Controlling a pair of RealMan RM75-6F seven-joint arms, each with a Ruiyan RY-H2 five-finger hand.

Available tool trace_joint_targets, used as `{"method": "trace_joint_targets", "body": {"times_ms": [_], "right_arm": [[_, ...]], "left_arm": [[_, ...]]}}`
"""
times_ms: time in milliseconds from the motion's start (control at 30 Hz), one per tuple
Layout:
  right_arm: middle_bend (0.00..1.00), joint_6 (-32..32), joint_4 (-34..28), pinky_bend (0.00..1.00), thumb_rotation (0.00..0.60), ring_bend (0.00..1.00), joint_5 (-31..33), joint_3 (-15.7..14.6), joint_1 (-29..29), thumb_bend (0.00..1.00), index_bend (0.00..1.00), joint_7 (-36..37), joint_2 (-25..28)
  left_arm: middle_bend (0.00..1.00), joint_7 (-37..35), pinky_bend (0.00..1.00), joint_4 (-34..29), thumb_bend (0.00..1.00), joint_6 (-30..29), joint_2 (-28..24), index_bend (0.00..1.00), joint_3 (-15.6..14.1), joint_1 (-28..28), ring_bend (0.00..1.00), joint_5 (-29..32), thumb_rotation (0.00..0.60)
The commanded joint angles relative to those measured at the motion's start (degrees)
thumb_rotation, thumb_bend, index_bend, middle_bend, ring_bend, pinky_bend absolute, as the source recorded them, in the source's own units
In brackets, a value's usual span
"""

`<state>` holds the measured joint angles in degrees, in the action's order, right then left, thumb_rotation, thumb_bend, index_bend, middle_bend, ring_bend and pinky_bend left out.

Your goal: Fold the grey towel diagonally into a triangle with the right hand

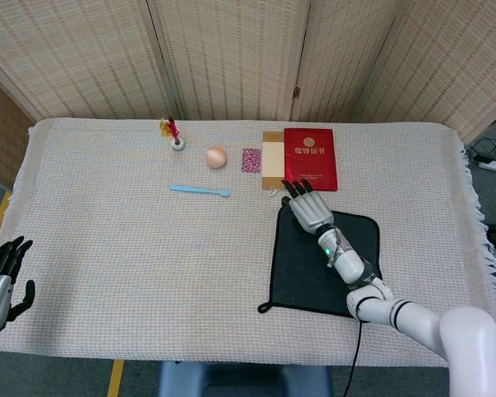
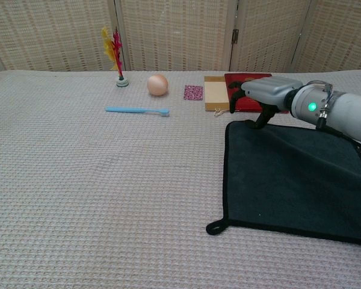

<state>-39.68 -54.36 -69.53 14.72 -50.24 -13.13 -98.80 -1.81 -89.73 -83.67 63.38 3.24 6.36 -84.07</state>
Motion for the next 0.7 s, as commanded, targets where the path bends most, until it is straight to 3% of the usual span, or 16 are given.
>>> {"method": "trace_joint_targets", "body": {"times_ms": [33,367,700], "right_arm": [[0.0,2.41,5.04,0.0,0.6,0.0,-0.05,-0.07,-2.88,0.52,0.33,1.0,-3.26],[0.0,7.16,16.36,0.0,0.6,0.0,-0.35,-0.35,-7.46,0.51,0.33,4.52,-8.78],[0.0,9.5,23.9,0.0,0.6,0.0,-1.49,-1.3,-9.37,0.52,0.33,7.83,-12.46]], "left_arm": [[0.06,-0.14,0.0,0.16,0.66,0.25,-0.01,0.0,0.11,0.11,0.0,0.22,0.6],[0.06,-0.58,0.0,0.52,0.66,0.91,-0.1,0.0,0.58,0.3,0.0,1.35,0.6],[0.06,-1.14,0.0,0.89,0.66,1.42,-0.26,0.0,0.92,0.42,0.0,2.16,0.6]]}}
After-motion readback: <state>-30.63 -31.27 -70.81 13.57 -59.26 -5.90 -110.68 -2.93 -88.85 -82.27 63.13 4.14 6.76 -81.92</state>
